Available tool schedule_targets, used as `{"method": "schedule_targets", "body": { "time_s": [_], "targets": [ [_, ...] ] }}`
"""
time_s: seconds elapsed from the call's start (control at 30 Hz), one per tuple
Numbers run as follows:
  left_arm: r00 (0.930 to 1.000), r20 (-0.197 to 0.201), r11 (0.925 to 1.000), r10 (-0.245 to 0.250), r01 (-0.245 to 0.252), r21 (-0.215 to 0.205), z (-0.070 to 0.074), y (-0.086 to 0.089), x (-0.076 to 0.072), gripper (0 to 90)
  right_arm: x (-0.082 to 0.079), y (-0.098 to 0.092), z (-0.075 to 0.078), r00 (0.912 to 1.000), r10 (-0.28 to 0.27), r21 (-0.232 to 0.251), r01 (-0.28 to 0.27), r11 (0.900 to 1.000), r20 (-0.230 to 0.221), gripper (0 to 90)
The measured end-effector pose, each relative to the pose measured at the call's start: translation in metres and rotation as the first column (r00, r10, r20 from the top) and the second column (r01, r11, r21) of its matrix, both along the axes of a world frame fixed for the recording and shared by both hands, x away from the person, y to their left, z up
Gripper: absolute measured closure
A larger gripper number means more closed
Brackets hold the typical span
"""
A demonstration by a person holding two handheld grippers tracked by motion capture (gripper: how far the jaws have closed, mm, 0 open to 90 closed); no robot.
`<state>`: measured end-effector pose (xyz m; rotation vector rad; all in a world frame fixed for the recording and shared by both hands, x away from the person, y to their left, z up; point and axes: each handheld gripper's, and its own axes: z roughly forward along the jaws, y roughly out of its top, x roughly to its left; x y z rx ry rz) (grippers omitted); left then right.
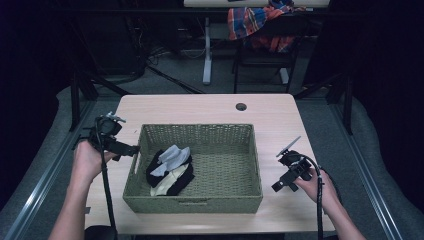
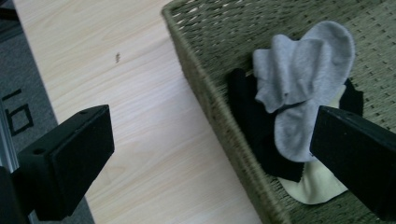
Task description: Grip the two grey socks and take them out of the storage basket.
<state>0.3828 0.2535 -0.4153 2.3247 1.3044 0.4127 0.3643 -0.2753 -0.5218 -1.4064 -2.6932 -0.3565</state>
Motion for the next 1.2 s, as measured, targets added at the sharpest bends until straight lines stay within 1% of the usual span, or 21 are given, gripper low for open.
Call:
{"method": "schedule_targets", "body": {
  "time_s": [0.03, 0.07, 0.13, 0.17, 0.27, 0.4, 0.43, 0.47, 0.53, 0.6, 0.7, 0.8, 0.83, 0.87, 0.9, 0.97, 1.0, 1.07, 1.1, 1.17, 1.2],
  "targets": [
    [1.0, 0.0, 1.0, 0.0, 0.0, 0.0, 0.0, 0.0, 0.0, 0.0, 0.0, 0.0, 0.0, 1.0, 0.0, 0.0, 0.0, 1.0, 0.0, 7.4],
    [0.9996, -0.011, 0.9996, -0.026, 0.026, -0.006, 0.0, -0.007, 0.001, 0.0, -0.001, 0.001, 0.0, 1.0, -0.009, 0.009, 0.009, 1.0, 0.001, 7.5],
    [0.9988, -0.016, 0.9989, -0.045, 0.045, -0.008, 0.0, -0.015, 0.003, 0.0, 0.0, 0.0, 0.001, 1.0, 0.005, -0.006, -0.005, 1.0, -0.002, 7.5],
    [0.9985, -0.015, 0.9986, -0.053, 0.053, -0.005, 0.0, -0.018, 0.004, 0.0, -0.001, 0.001, 0.0, 0.9998, -0.016, 0.01, 0.016, 1.0, 0.009, 7.6],
    [0.9978, -0.022, 0.998, -0.063, 0.063, 0.003, -0.001, -0.024, 0.006, 0.0, 0.0, -0.001, 0.002, 0.9999, 0.012, -0.016, -0.012, 1.0, -0.003, 7.6],
    [0.996, -0.049, 0.9967, -0.075, 0.076, 0.028, -0.005, -0.035, 0.011, 0.1, 0.0, -0.001, 0.003, 1.0, 0.007, -0.008, -0.007, 1.0, -0.004, 7.7],
    [0.9948, -0.06, 0.9957, -0.082, 0.084, 0.037, -0.007, -0.04, 0.014, 0.3, -0.001, -0.001, 0.002, 1.0, -0.009, 0.005, 0.008, 1.0, 0.004, 7.7],
    [0.9939, -0.065, 0.9949, -0.089, 0.092, 0.042, -0.008, -0.042, 0.015, 1.3, -0.001, -0.002, 0.002, 1.0, 0.0, -0.002, 0.0, 1.0, -0.002, 7.8],
    [0.9922, -0.074, 0.9938, -0.101, 0.104, 0.039, -0.009, -0.045, 0.016, 8.5, -0.001, -0.001, 0.002, 1.0, -0.008, 0.001, 0.008, 1.0, 0.003, 7.8],
    [0.9873, -0.096, 0.9902, -0.127, 0.132, 0.046, -0.012, -0.055, 0.02, 12.2, 0.0, -0.002, 0.002, 1.0, 0.005, -0.012, -0.005, 1.0, -0.002, 7.9],
    [0.9814, -0.118, 0.9856, -0.151, 0.159, 0.058, -0.016, -0.066, 0.026, 17.6, 0.0, -0.002, 0.002, 1.0, 0.0, -0.008, 0.0, 1.0, 0.001, 8.0],
    [0.9775, -0.132, 0.9827, -0.164, 0.174, 0.064, -0.021, -0.072, 0.03, 27.9, 0.0, -0.003, 0.002, 1.0, 0.004, -0.008, -0.004, 1.0, -0.003, 8.1],
    [0.9715, -0.166, 0.9809, -0.169, 0.182, 0.069, -0.026, -0.076, 0.035, 29.5, 0.0, -0.003, 0.001, 1.0, 0.004, -0.007, -0.004, 1.0, -0.003, 8.1],
    [0.9713, -0.176, 0.9816, -0.16, 0.175, 0.076, -0.029, -0.077, 0.037, 31.6, -0.001, -0.002, -0.001, 0.9995, -0.027, 0.016, 0.027, 1.0, 0.015, 8.1],
    [0.97, -0.187, 0.9815, -0.156, 0.173, 0.082, -0.033, -0.078, 0.039, 34.7, -0.001, -0.002, 0.0, 0.9994, -0.03, 0.021, 0.029, 0.999, 0.015, 8.1],
    [0.9672, -0.21, 0.9803, -0.142, 0.167, 0.105, -0.04, -0.08, 0.041, 35.8, 0.0, -0.003, 0.001, 0.9999, -0.008, 0.006, 0.008, 1.0, 0.006, 8.1],
    [0.9656, -0.218, 0.9795, -0.141, 0.168, 0.112, -0.042, -0.081, 0.041, 38.7, -0.001, -0.002, 0.0, 0.9995, -0.027, 0.021, 0.027, 0.999, 0.015, 8.1],
    [0.9611, -0.237, 0.9789, -0.141, 0.171, 0.111, -0.047, -0.082, 0.042, 39.7, -0.001, -0.002, -0.001, 0.9995, -0.029, 0.021, 0.029, 0.999, 0.015, 8.1],
    [0.9611, -0.237, 0.9789, -0.141, 0.171, 0.111, -0.047, -0.082, 0.042, 43.0, -0.001, -0.002, -0.001, 0.9995, -0.029, 0.021, 0.029, 0.999, 0.015, 8.1],
    [0.9595, -0.249, 0.9803, -0.131, 0.163, 0.112, -0.05, -0.081, 0.043, 47.2, 0.001, -0.003, 0.001, 0.9999, 0.01, -0.008, -0.01, 1.0, -0.006, 8.1],
    [0.9583, -0.255, 0.9804, -0.129, 0.162, 0.112, -0.051, -0.08, 0.043, 50.8, 0.0, -0.002, 0.001, 1.0, -0.003, -0.002, 0.003, 1.0, 0.005, 8.1]
  ]
}}
